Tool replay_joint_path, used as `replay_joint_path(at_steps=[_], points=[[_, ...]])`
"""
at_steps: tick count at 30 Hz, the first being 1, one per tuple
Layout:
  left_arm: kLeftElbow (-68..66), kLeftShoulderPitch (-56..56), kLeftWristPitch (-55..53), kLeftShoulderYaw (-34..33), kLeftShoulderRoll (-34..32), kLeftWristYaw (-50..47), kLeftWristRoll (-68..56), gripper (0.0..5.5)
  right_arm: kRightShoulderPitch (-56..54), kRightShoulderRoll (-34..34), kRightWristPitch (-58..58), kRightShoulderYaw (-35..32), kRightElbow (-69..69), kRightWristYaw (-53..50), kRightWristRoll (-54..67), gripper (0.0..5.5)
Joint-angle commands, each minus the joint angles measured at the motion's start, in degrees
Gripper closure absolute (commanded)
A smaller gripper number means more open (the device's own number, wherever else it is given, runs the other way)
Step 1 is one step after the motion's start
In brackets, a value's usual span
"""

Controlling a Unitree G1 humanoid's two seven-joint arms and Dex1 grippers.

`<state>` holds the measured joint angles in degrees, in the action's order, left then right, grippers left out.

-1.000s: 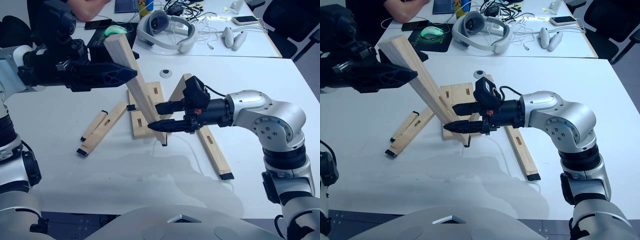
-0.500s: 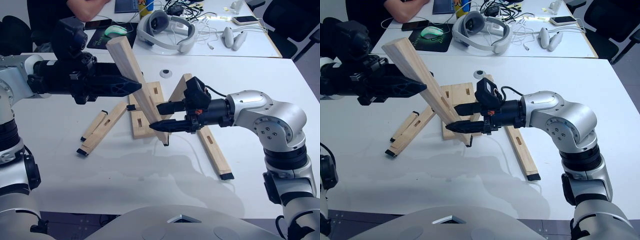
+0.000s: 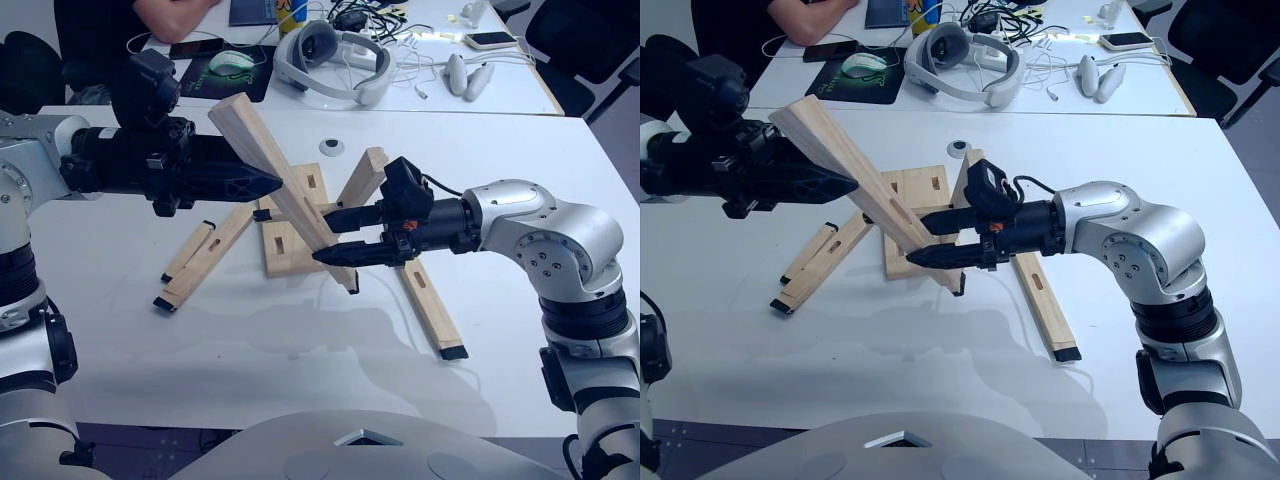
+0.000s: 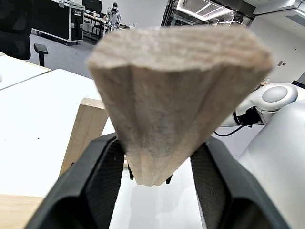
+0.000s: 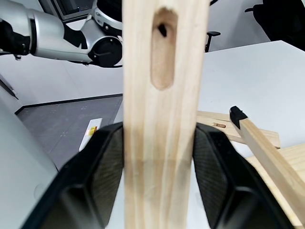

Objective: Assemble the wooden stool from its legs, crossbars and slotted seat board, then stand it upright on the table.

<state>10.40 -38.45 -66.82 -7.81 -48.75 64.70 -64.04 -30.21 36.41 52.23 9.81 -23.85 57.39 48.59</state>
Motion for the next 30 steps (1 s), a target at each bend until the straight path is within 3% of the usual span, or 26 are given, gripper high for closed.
replay_joint_path(at_steps=[1,9,15,19,23,30], points=[[-0.85,-0.22,0.08,-0.33,-0.67,0.12,0.63,3.40,-0.37,-0.22,0.01,-0.29,0.73,-1.59,-1.56,3.08],[-0.92,0.41,-0.29,-0.95,-0.19,-0.20,0.16,3.44,0.69,-0.25,-0.09,-1.11,1.17,-1.45,-1.24,1.91],[1.14,1.65,0.60,0.26,-2.16,1.30,1.97,3.44,5.27,4.04,0.25,-4.94,0.24,2.31,1.21,0.95],[2.90,3.82,1.70,-0.11,-4.10,2.57,3.25,3.44,11.01,8.65,-0.97,-7.39,-0.17,6.78,1.25,0.87],[7.59,10.29,4.63,-2.69,-7.66,2.17,6.16,3.44,17.47,12.64,-4.53,-5.06,1.87,9.11,-4.48,0.87],[12.77,21.77,6.13,-10.82,-11.77,2.24,6.91,3.44,22.12,9.64,-13.83,0.42,9.98,3.56,-18.12,0.87]])
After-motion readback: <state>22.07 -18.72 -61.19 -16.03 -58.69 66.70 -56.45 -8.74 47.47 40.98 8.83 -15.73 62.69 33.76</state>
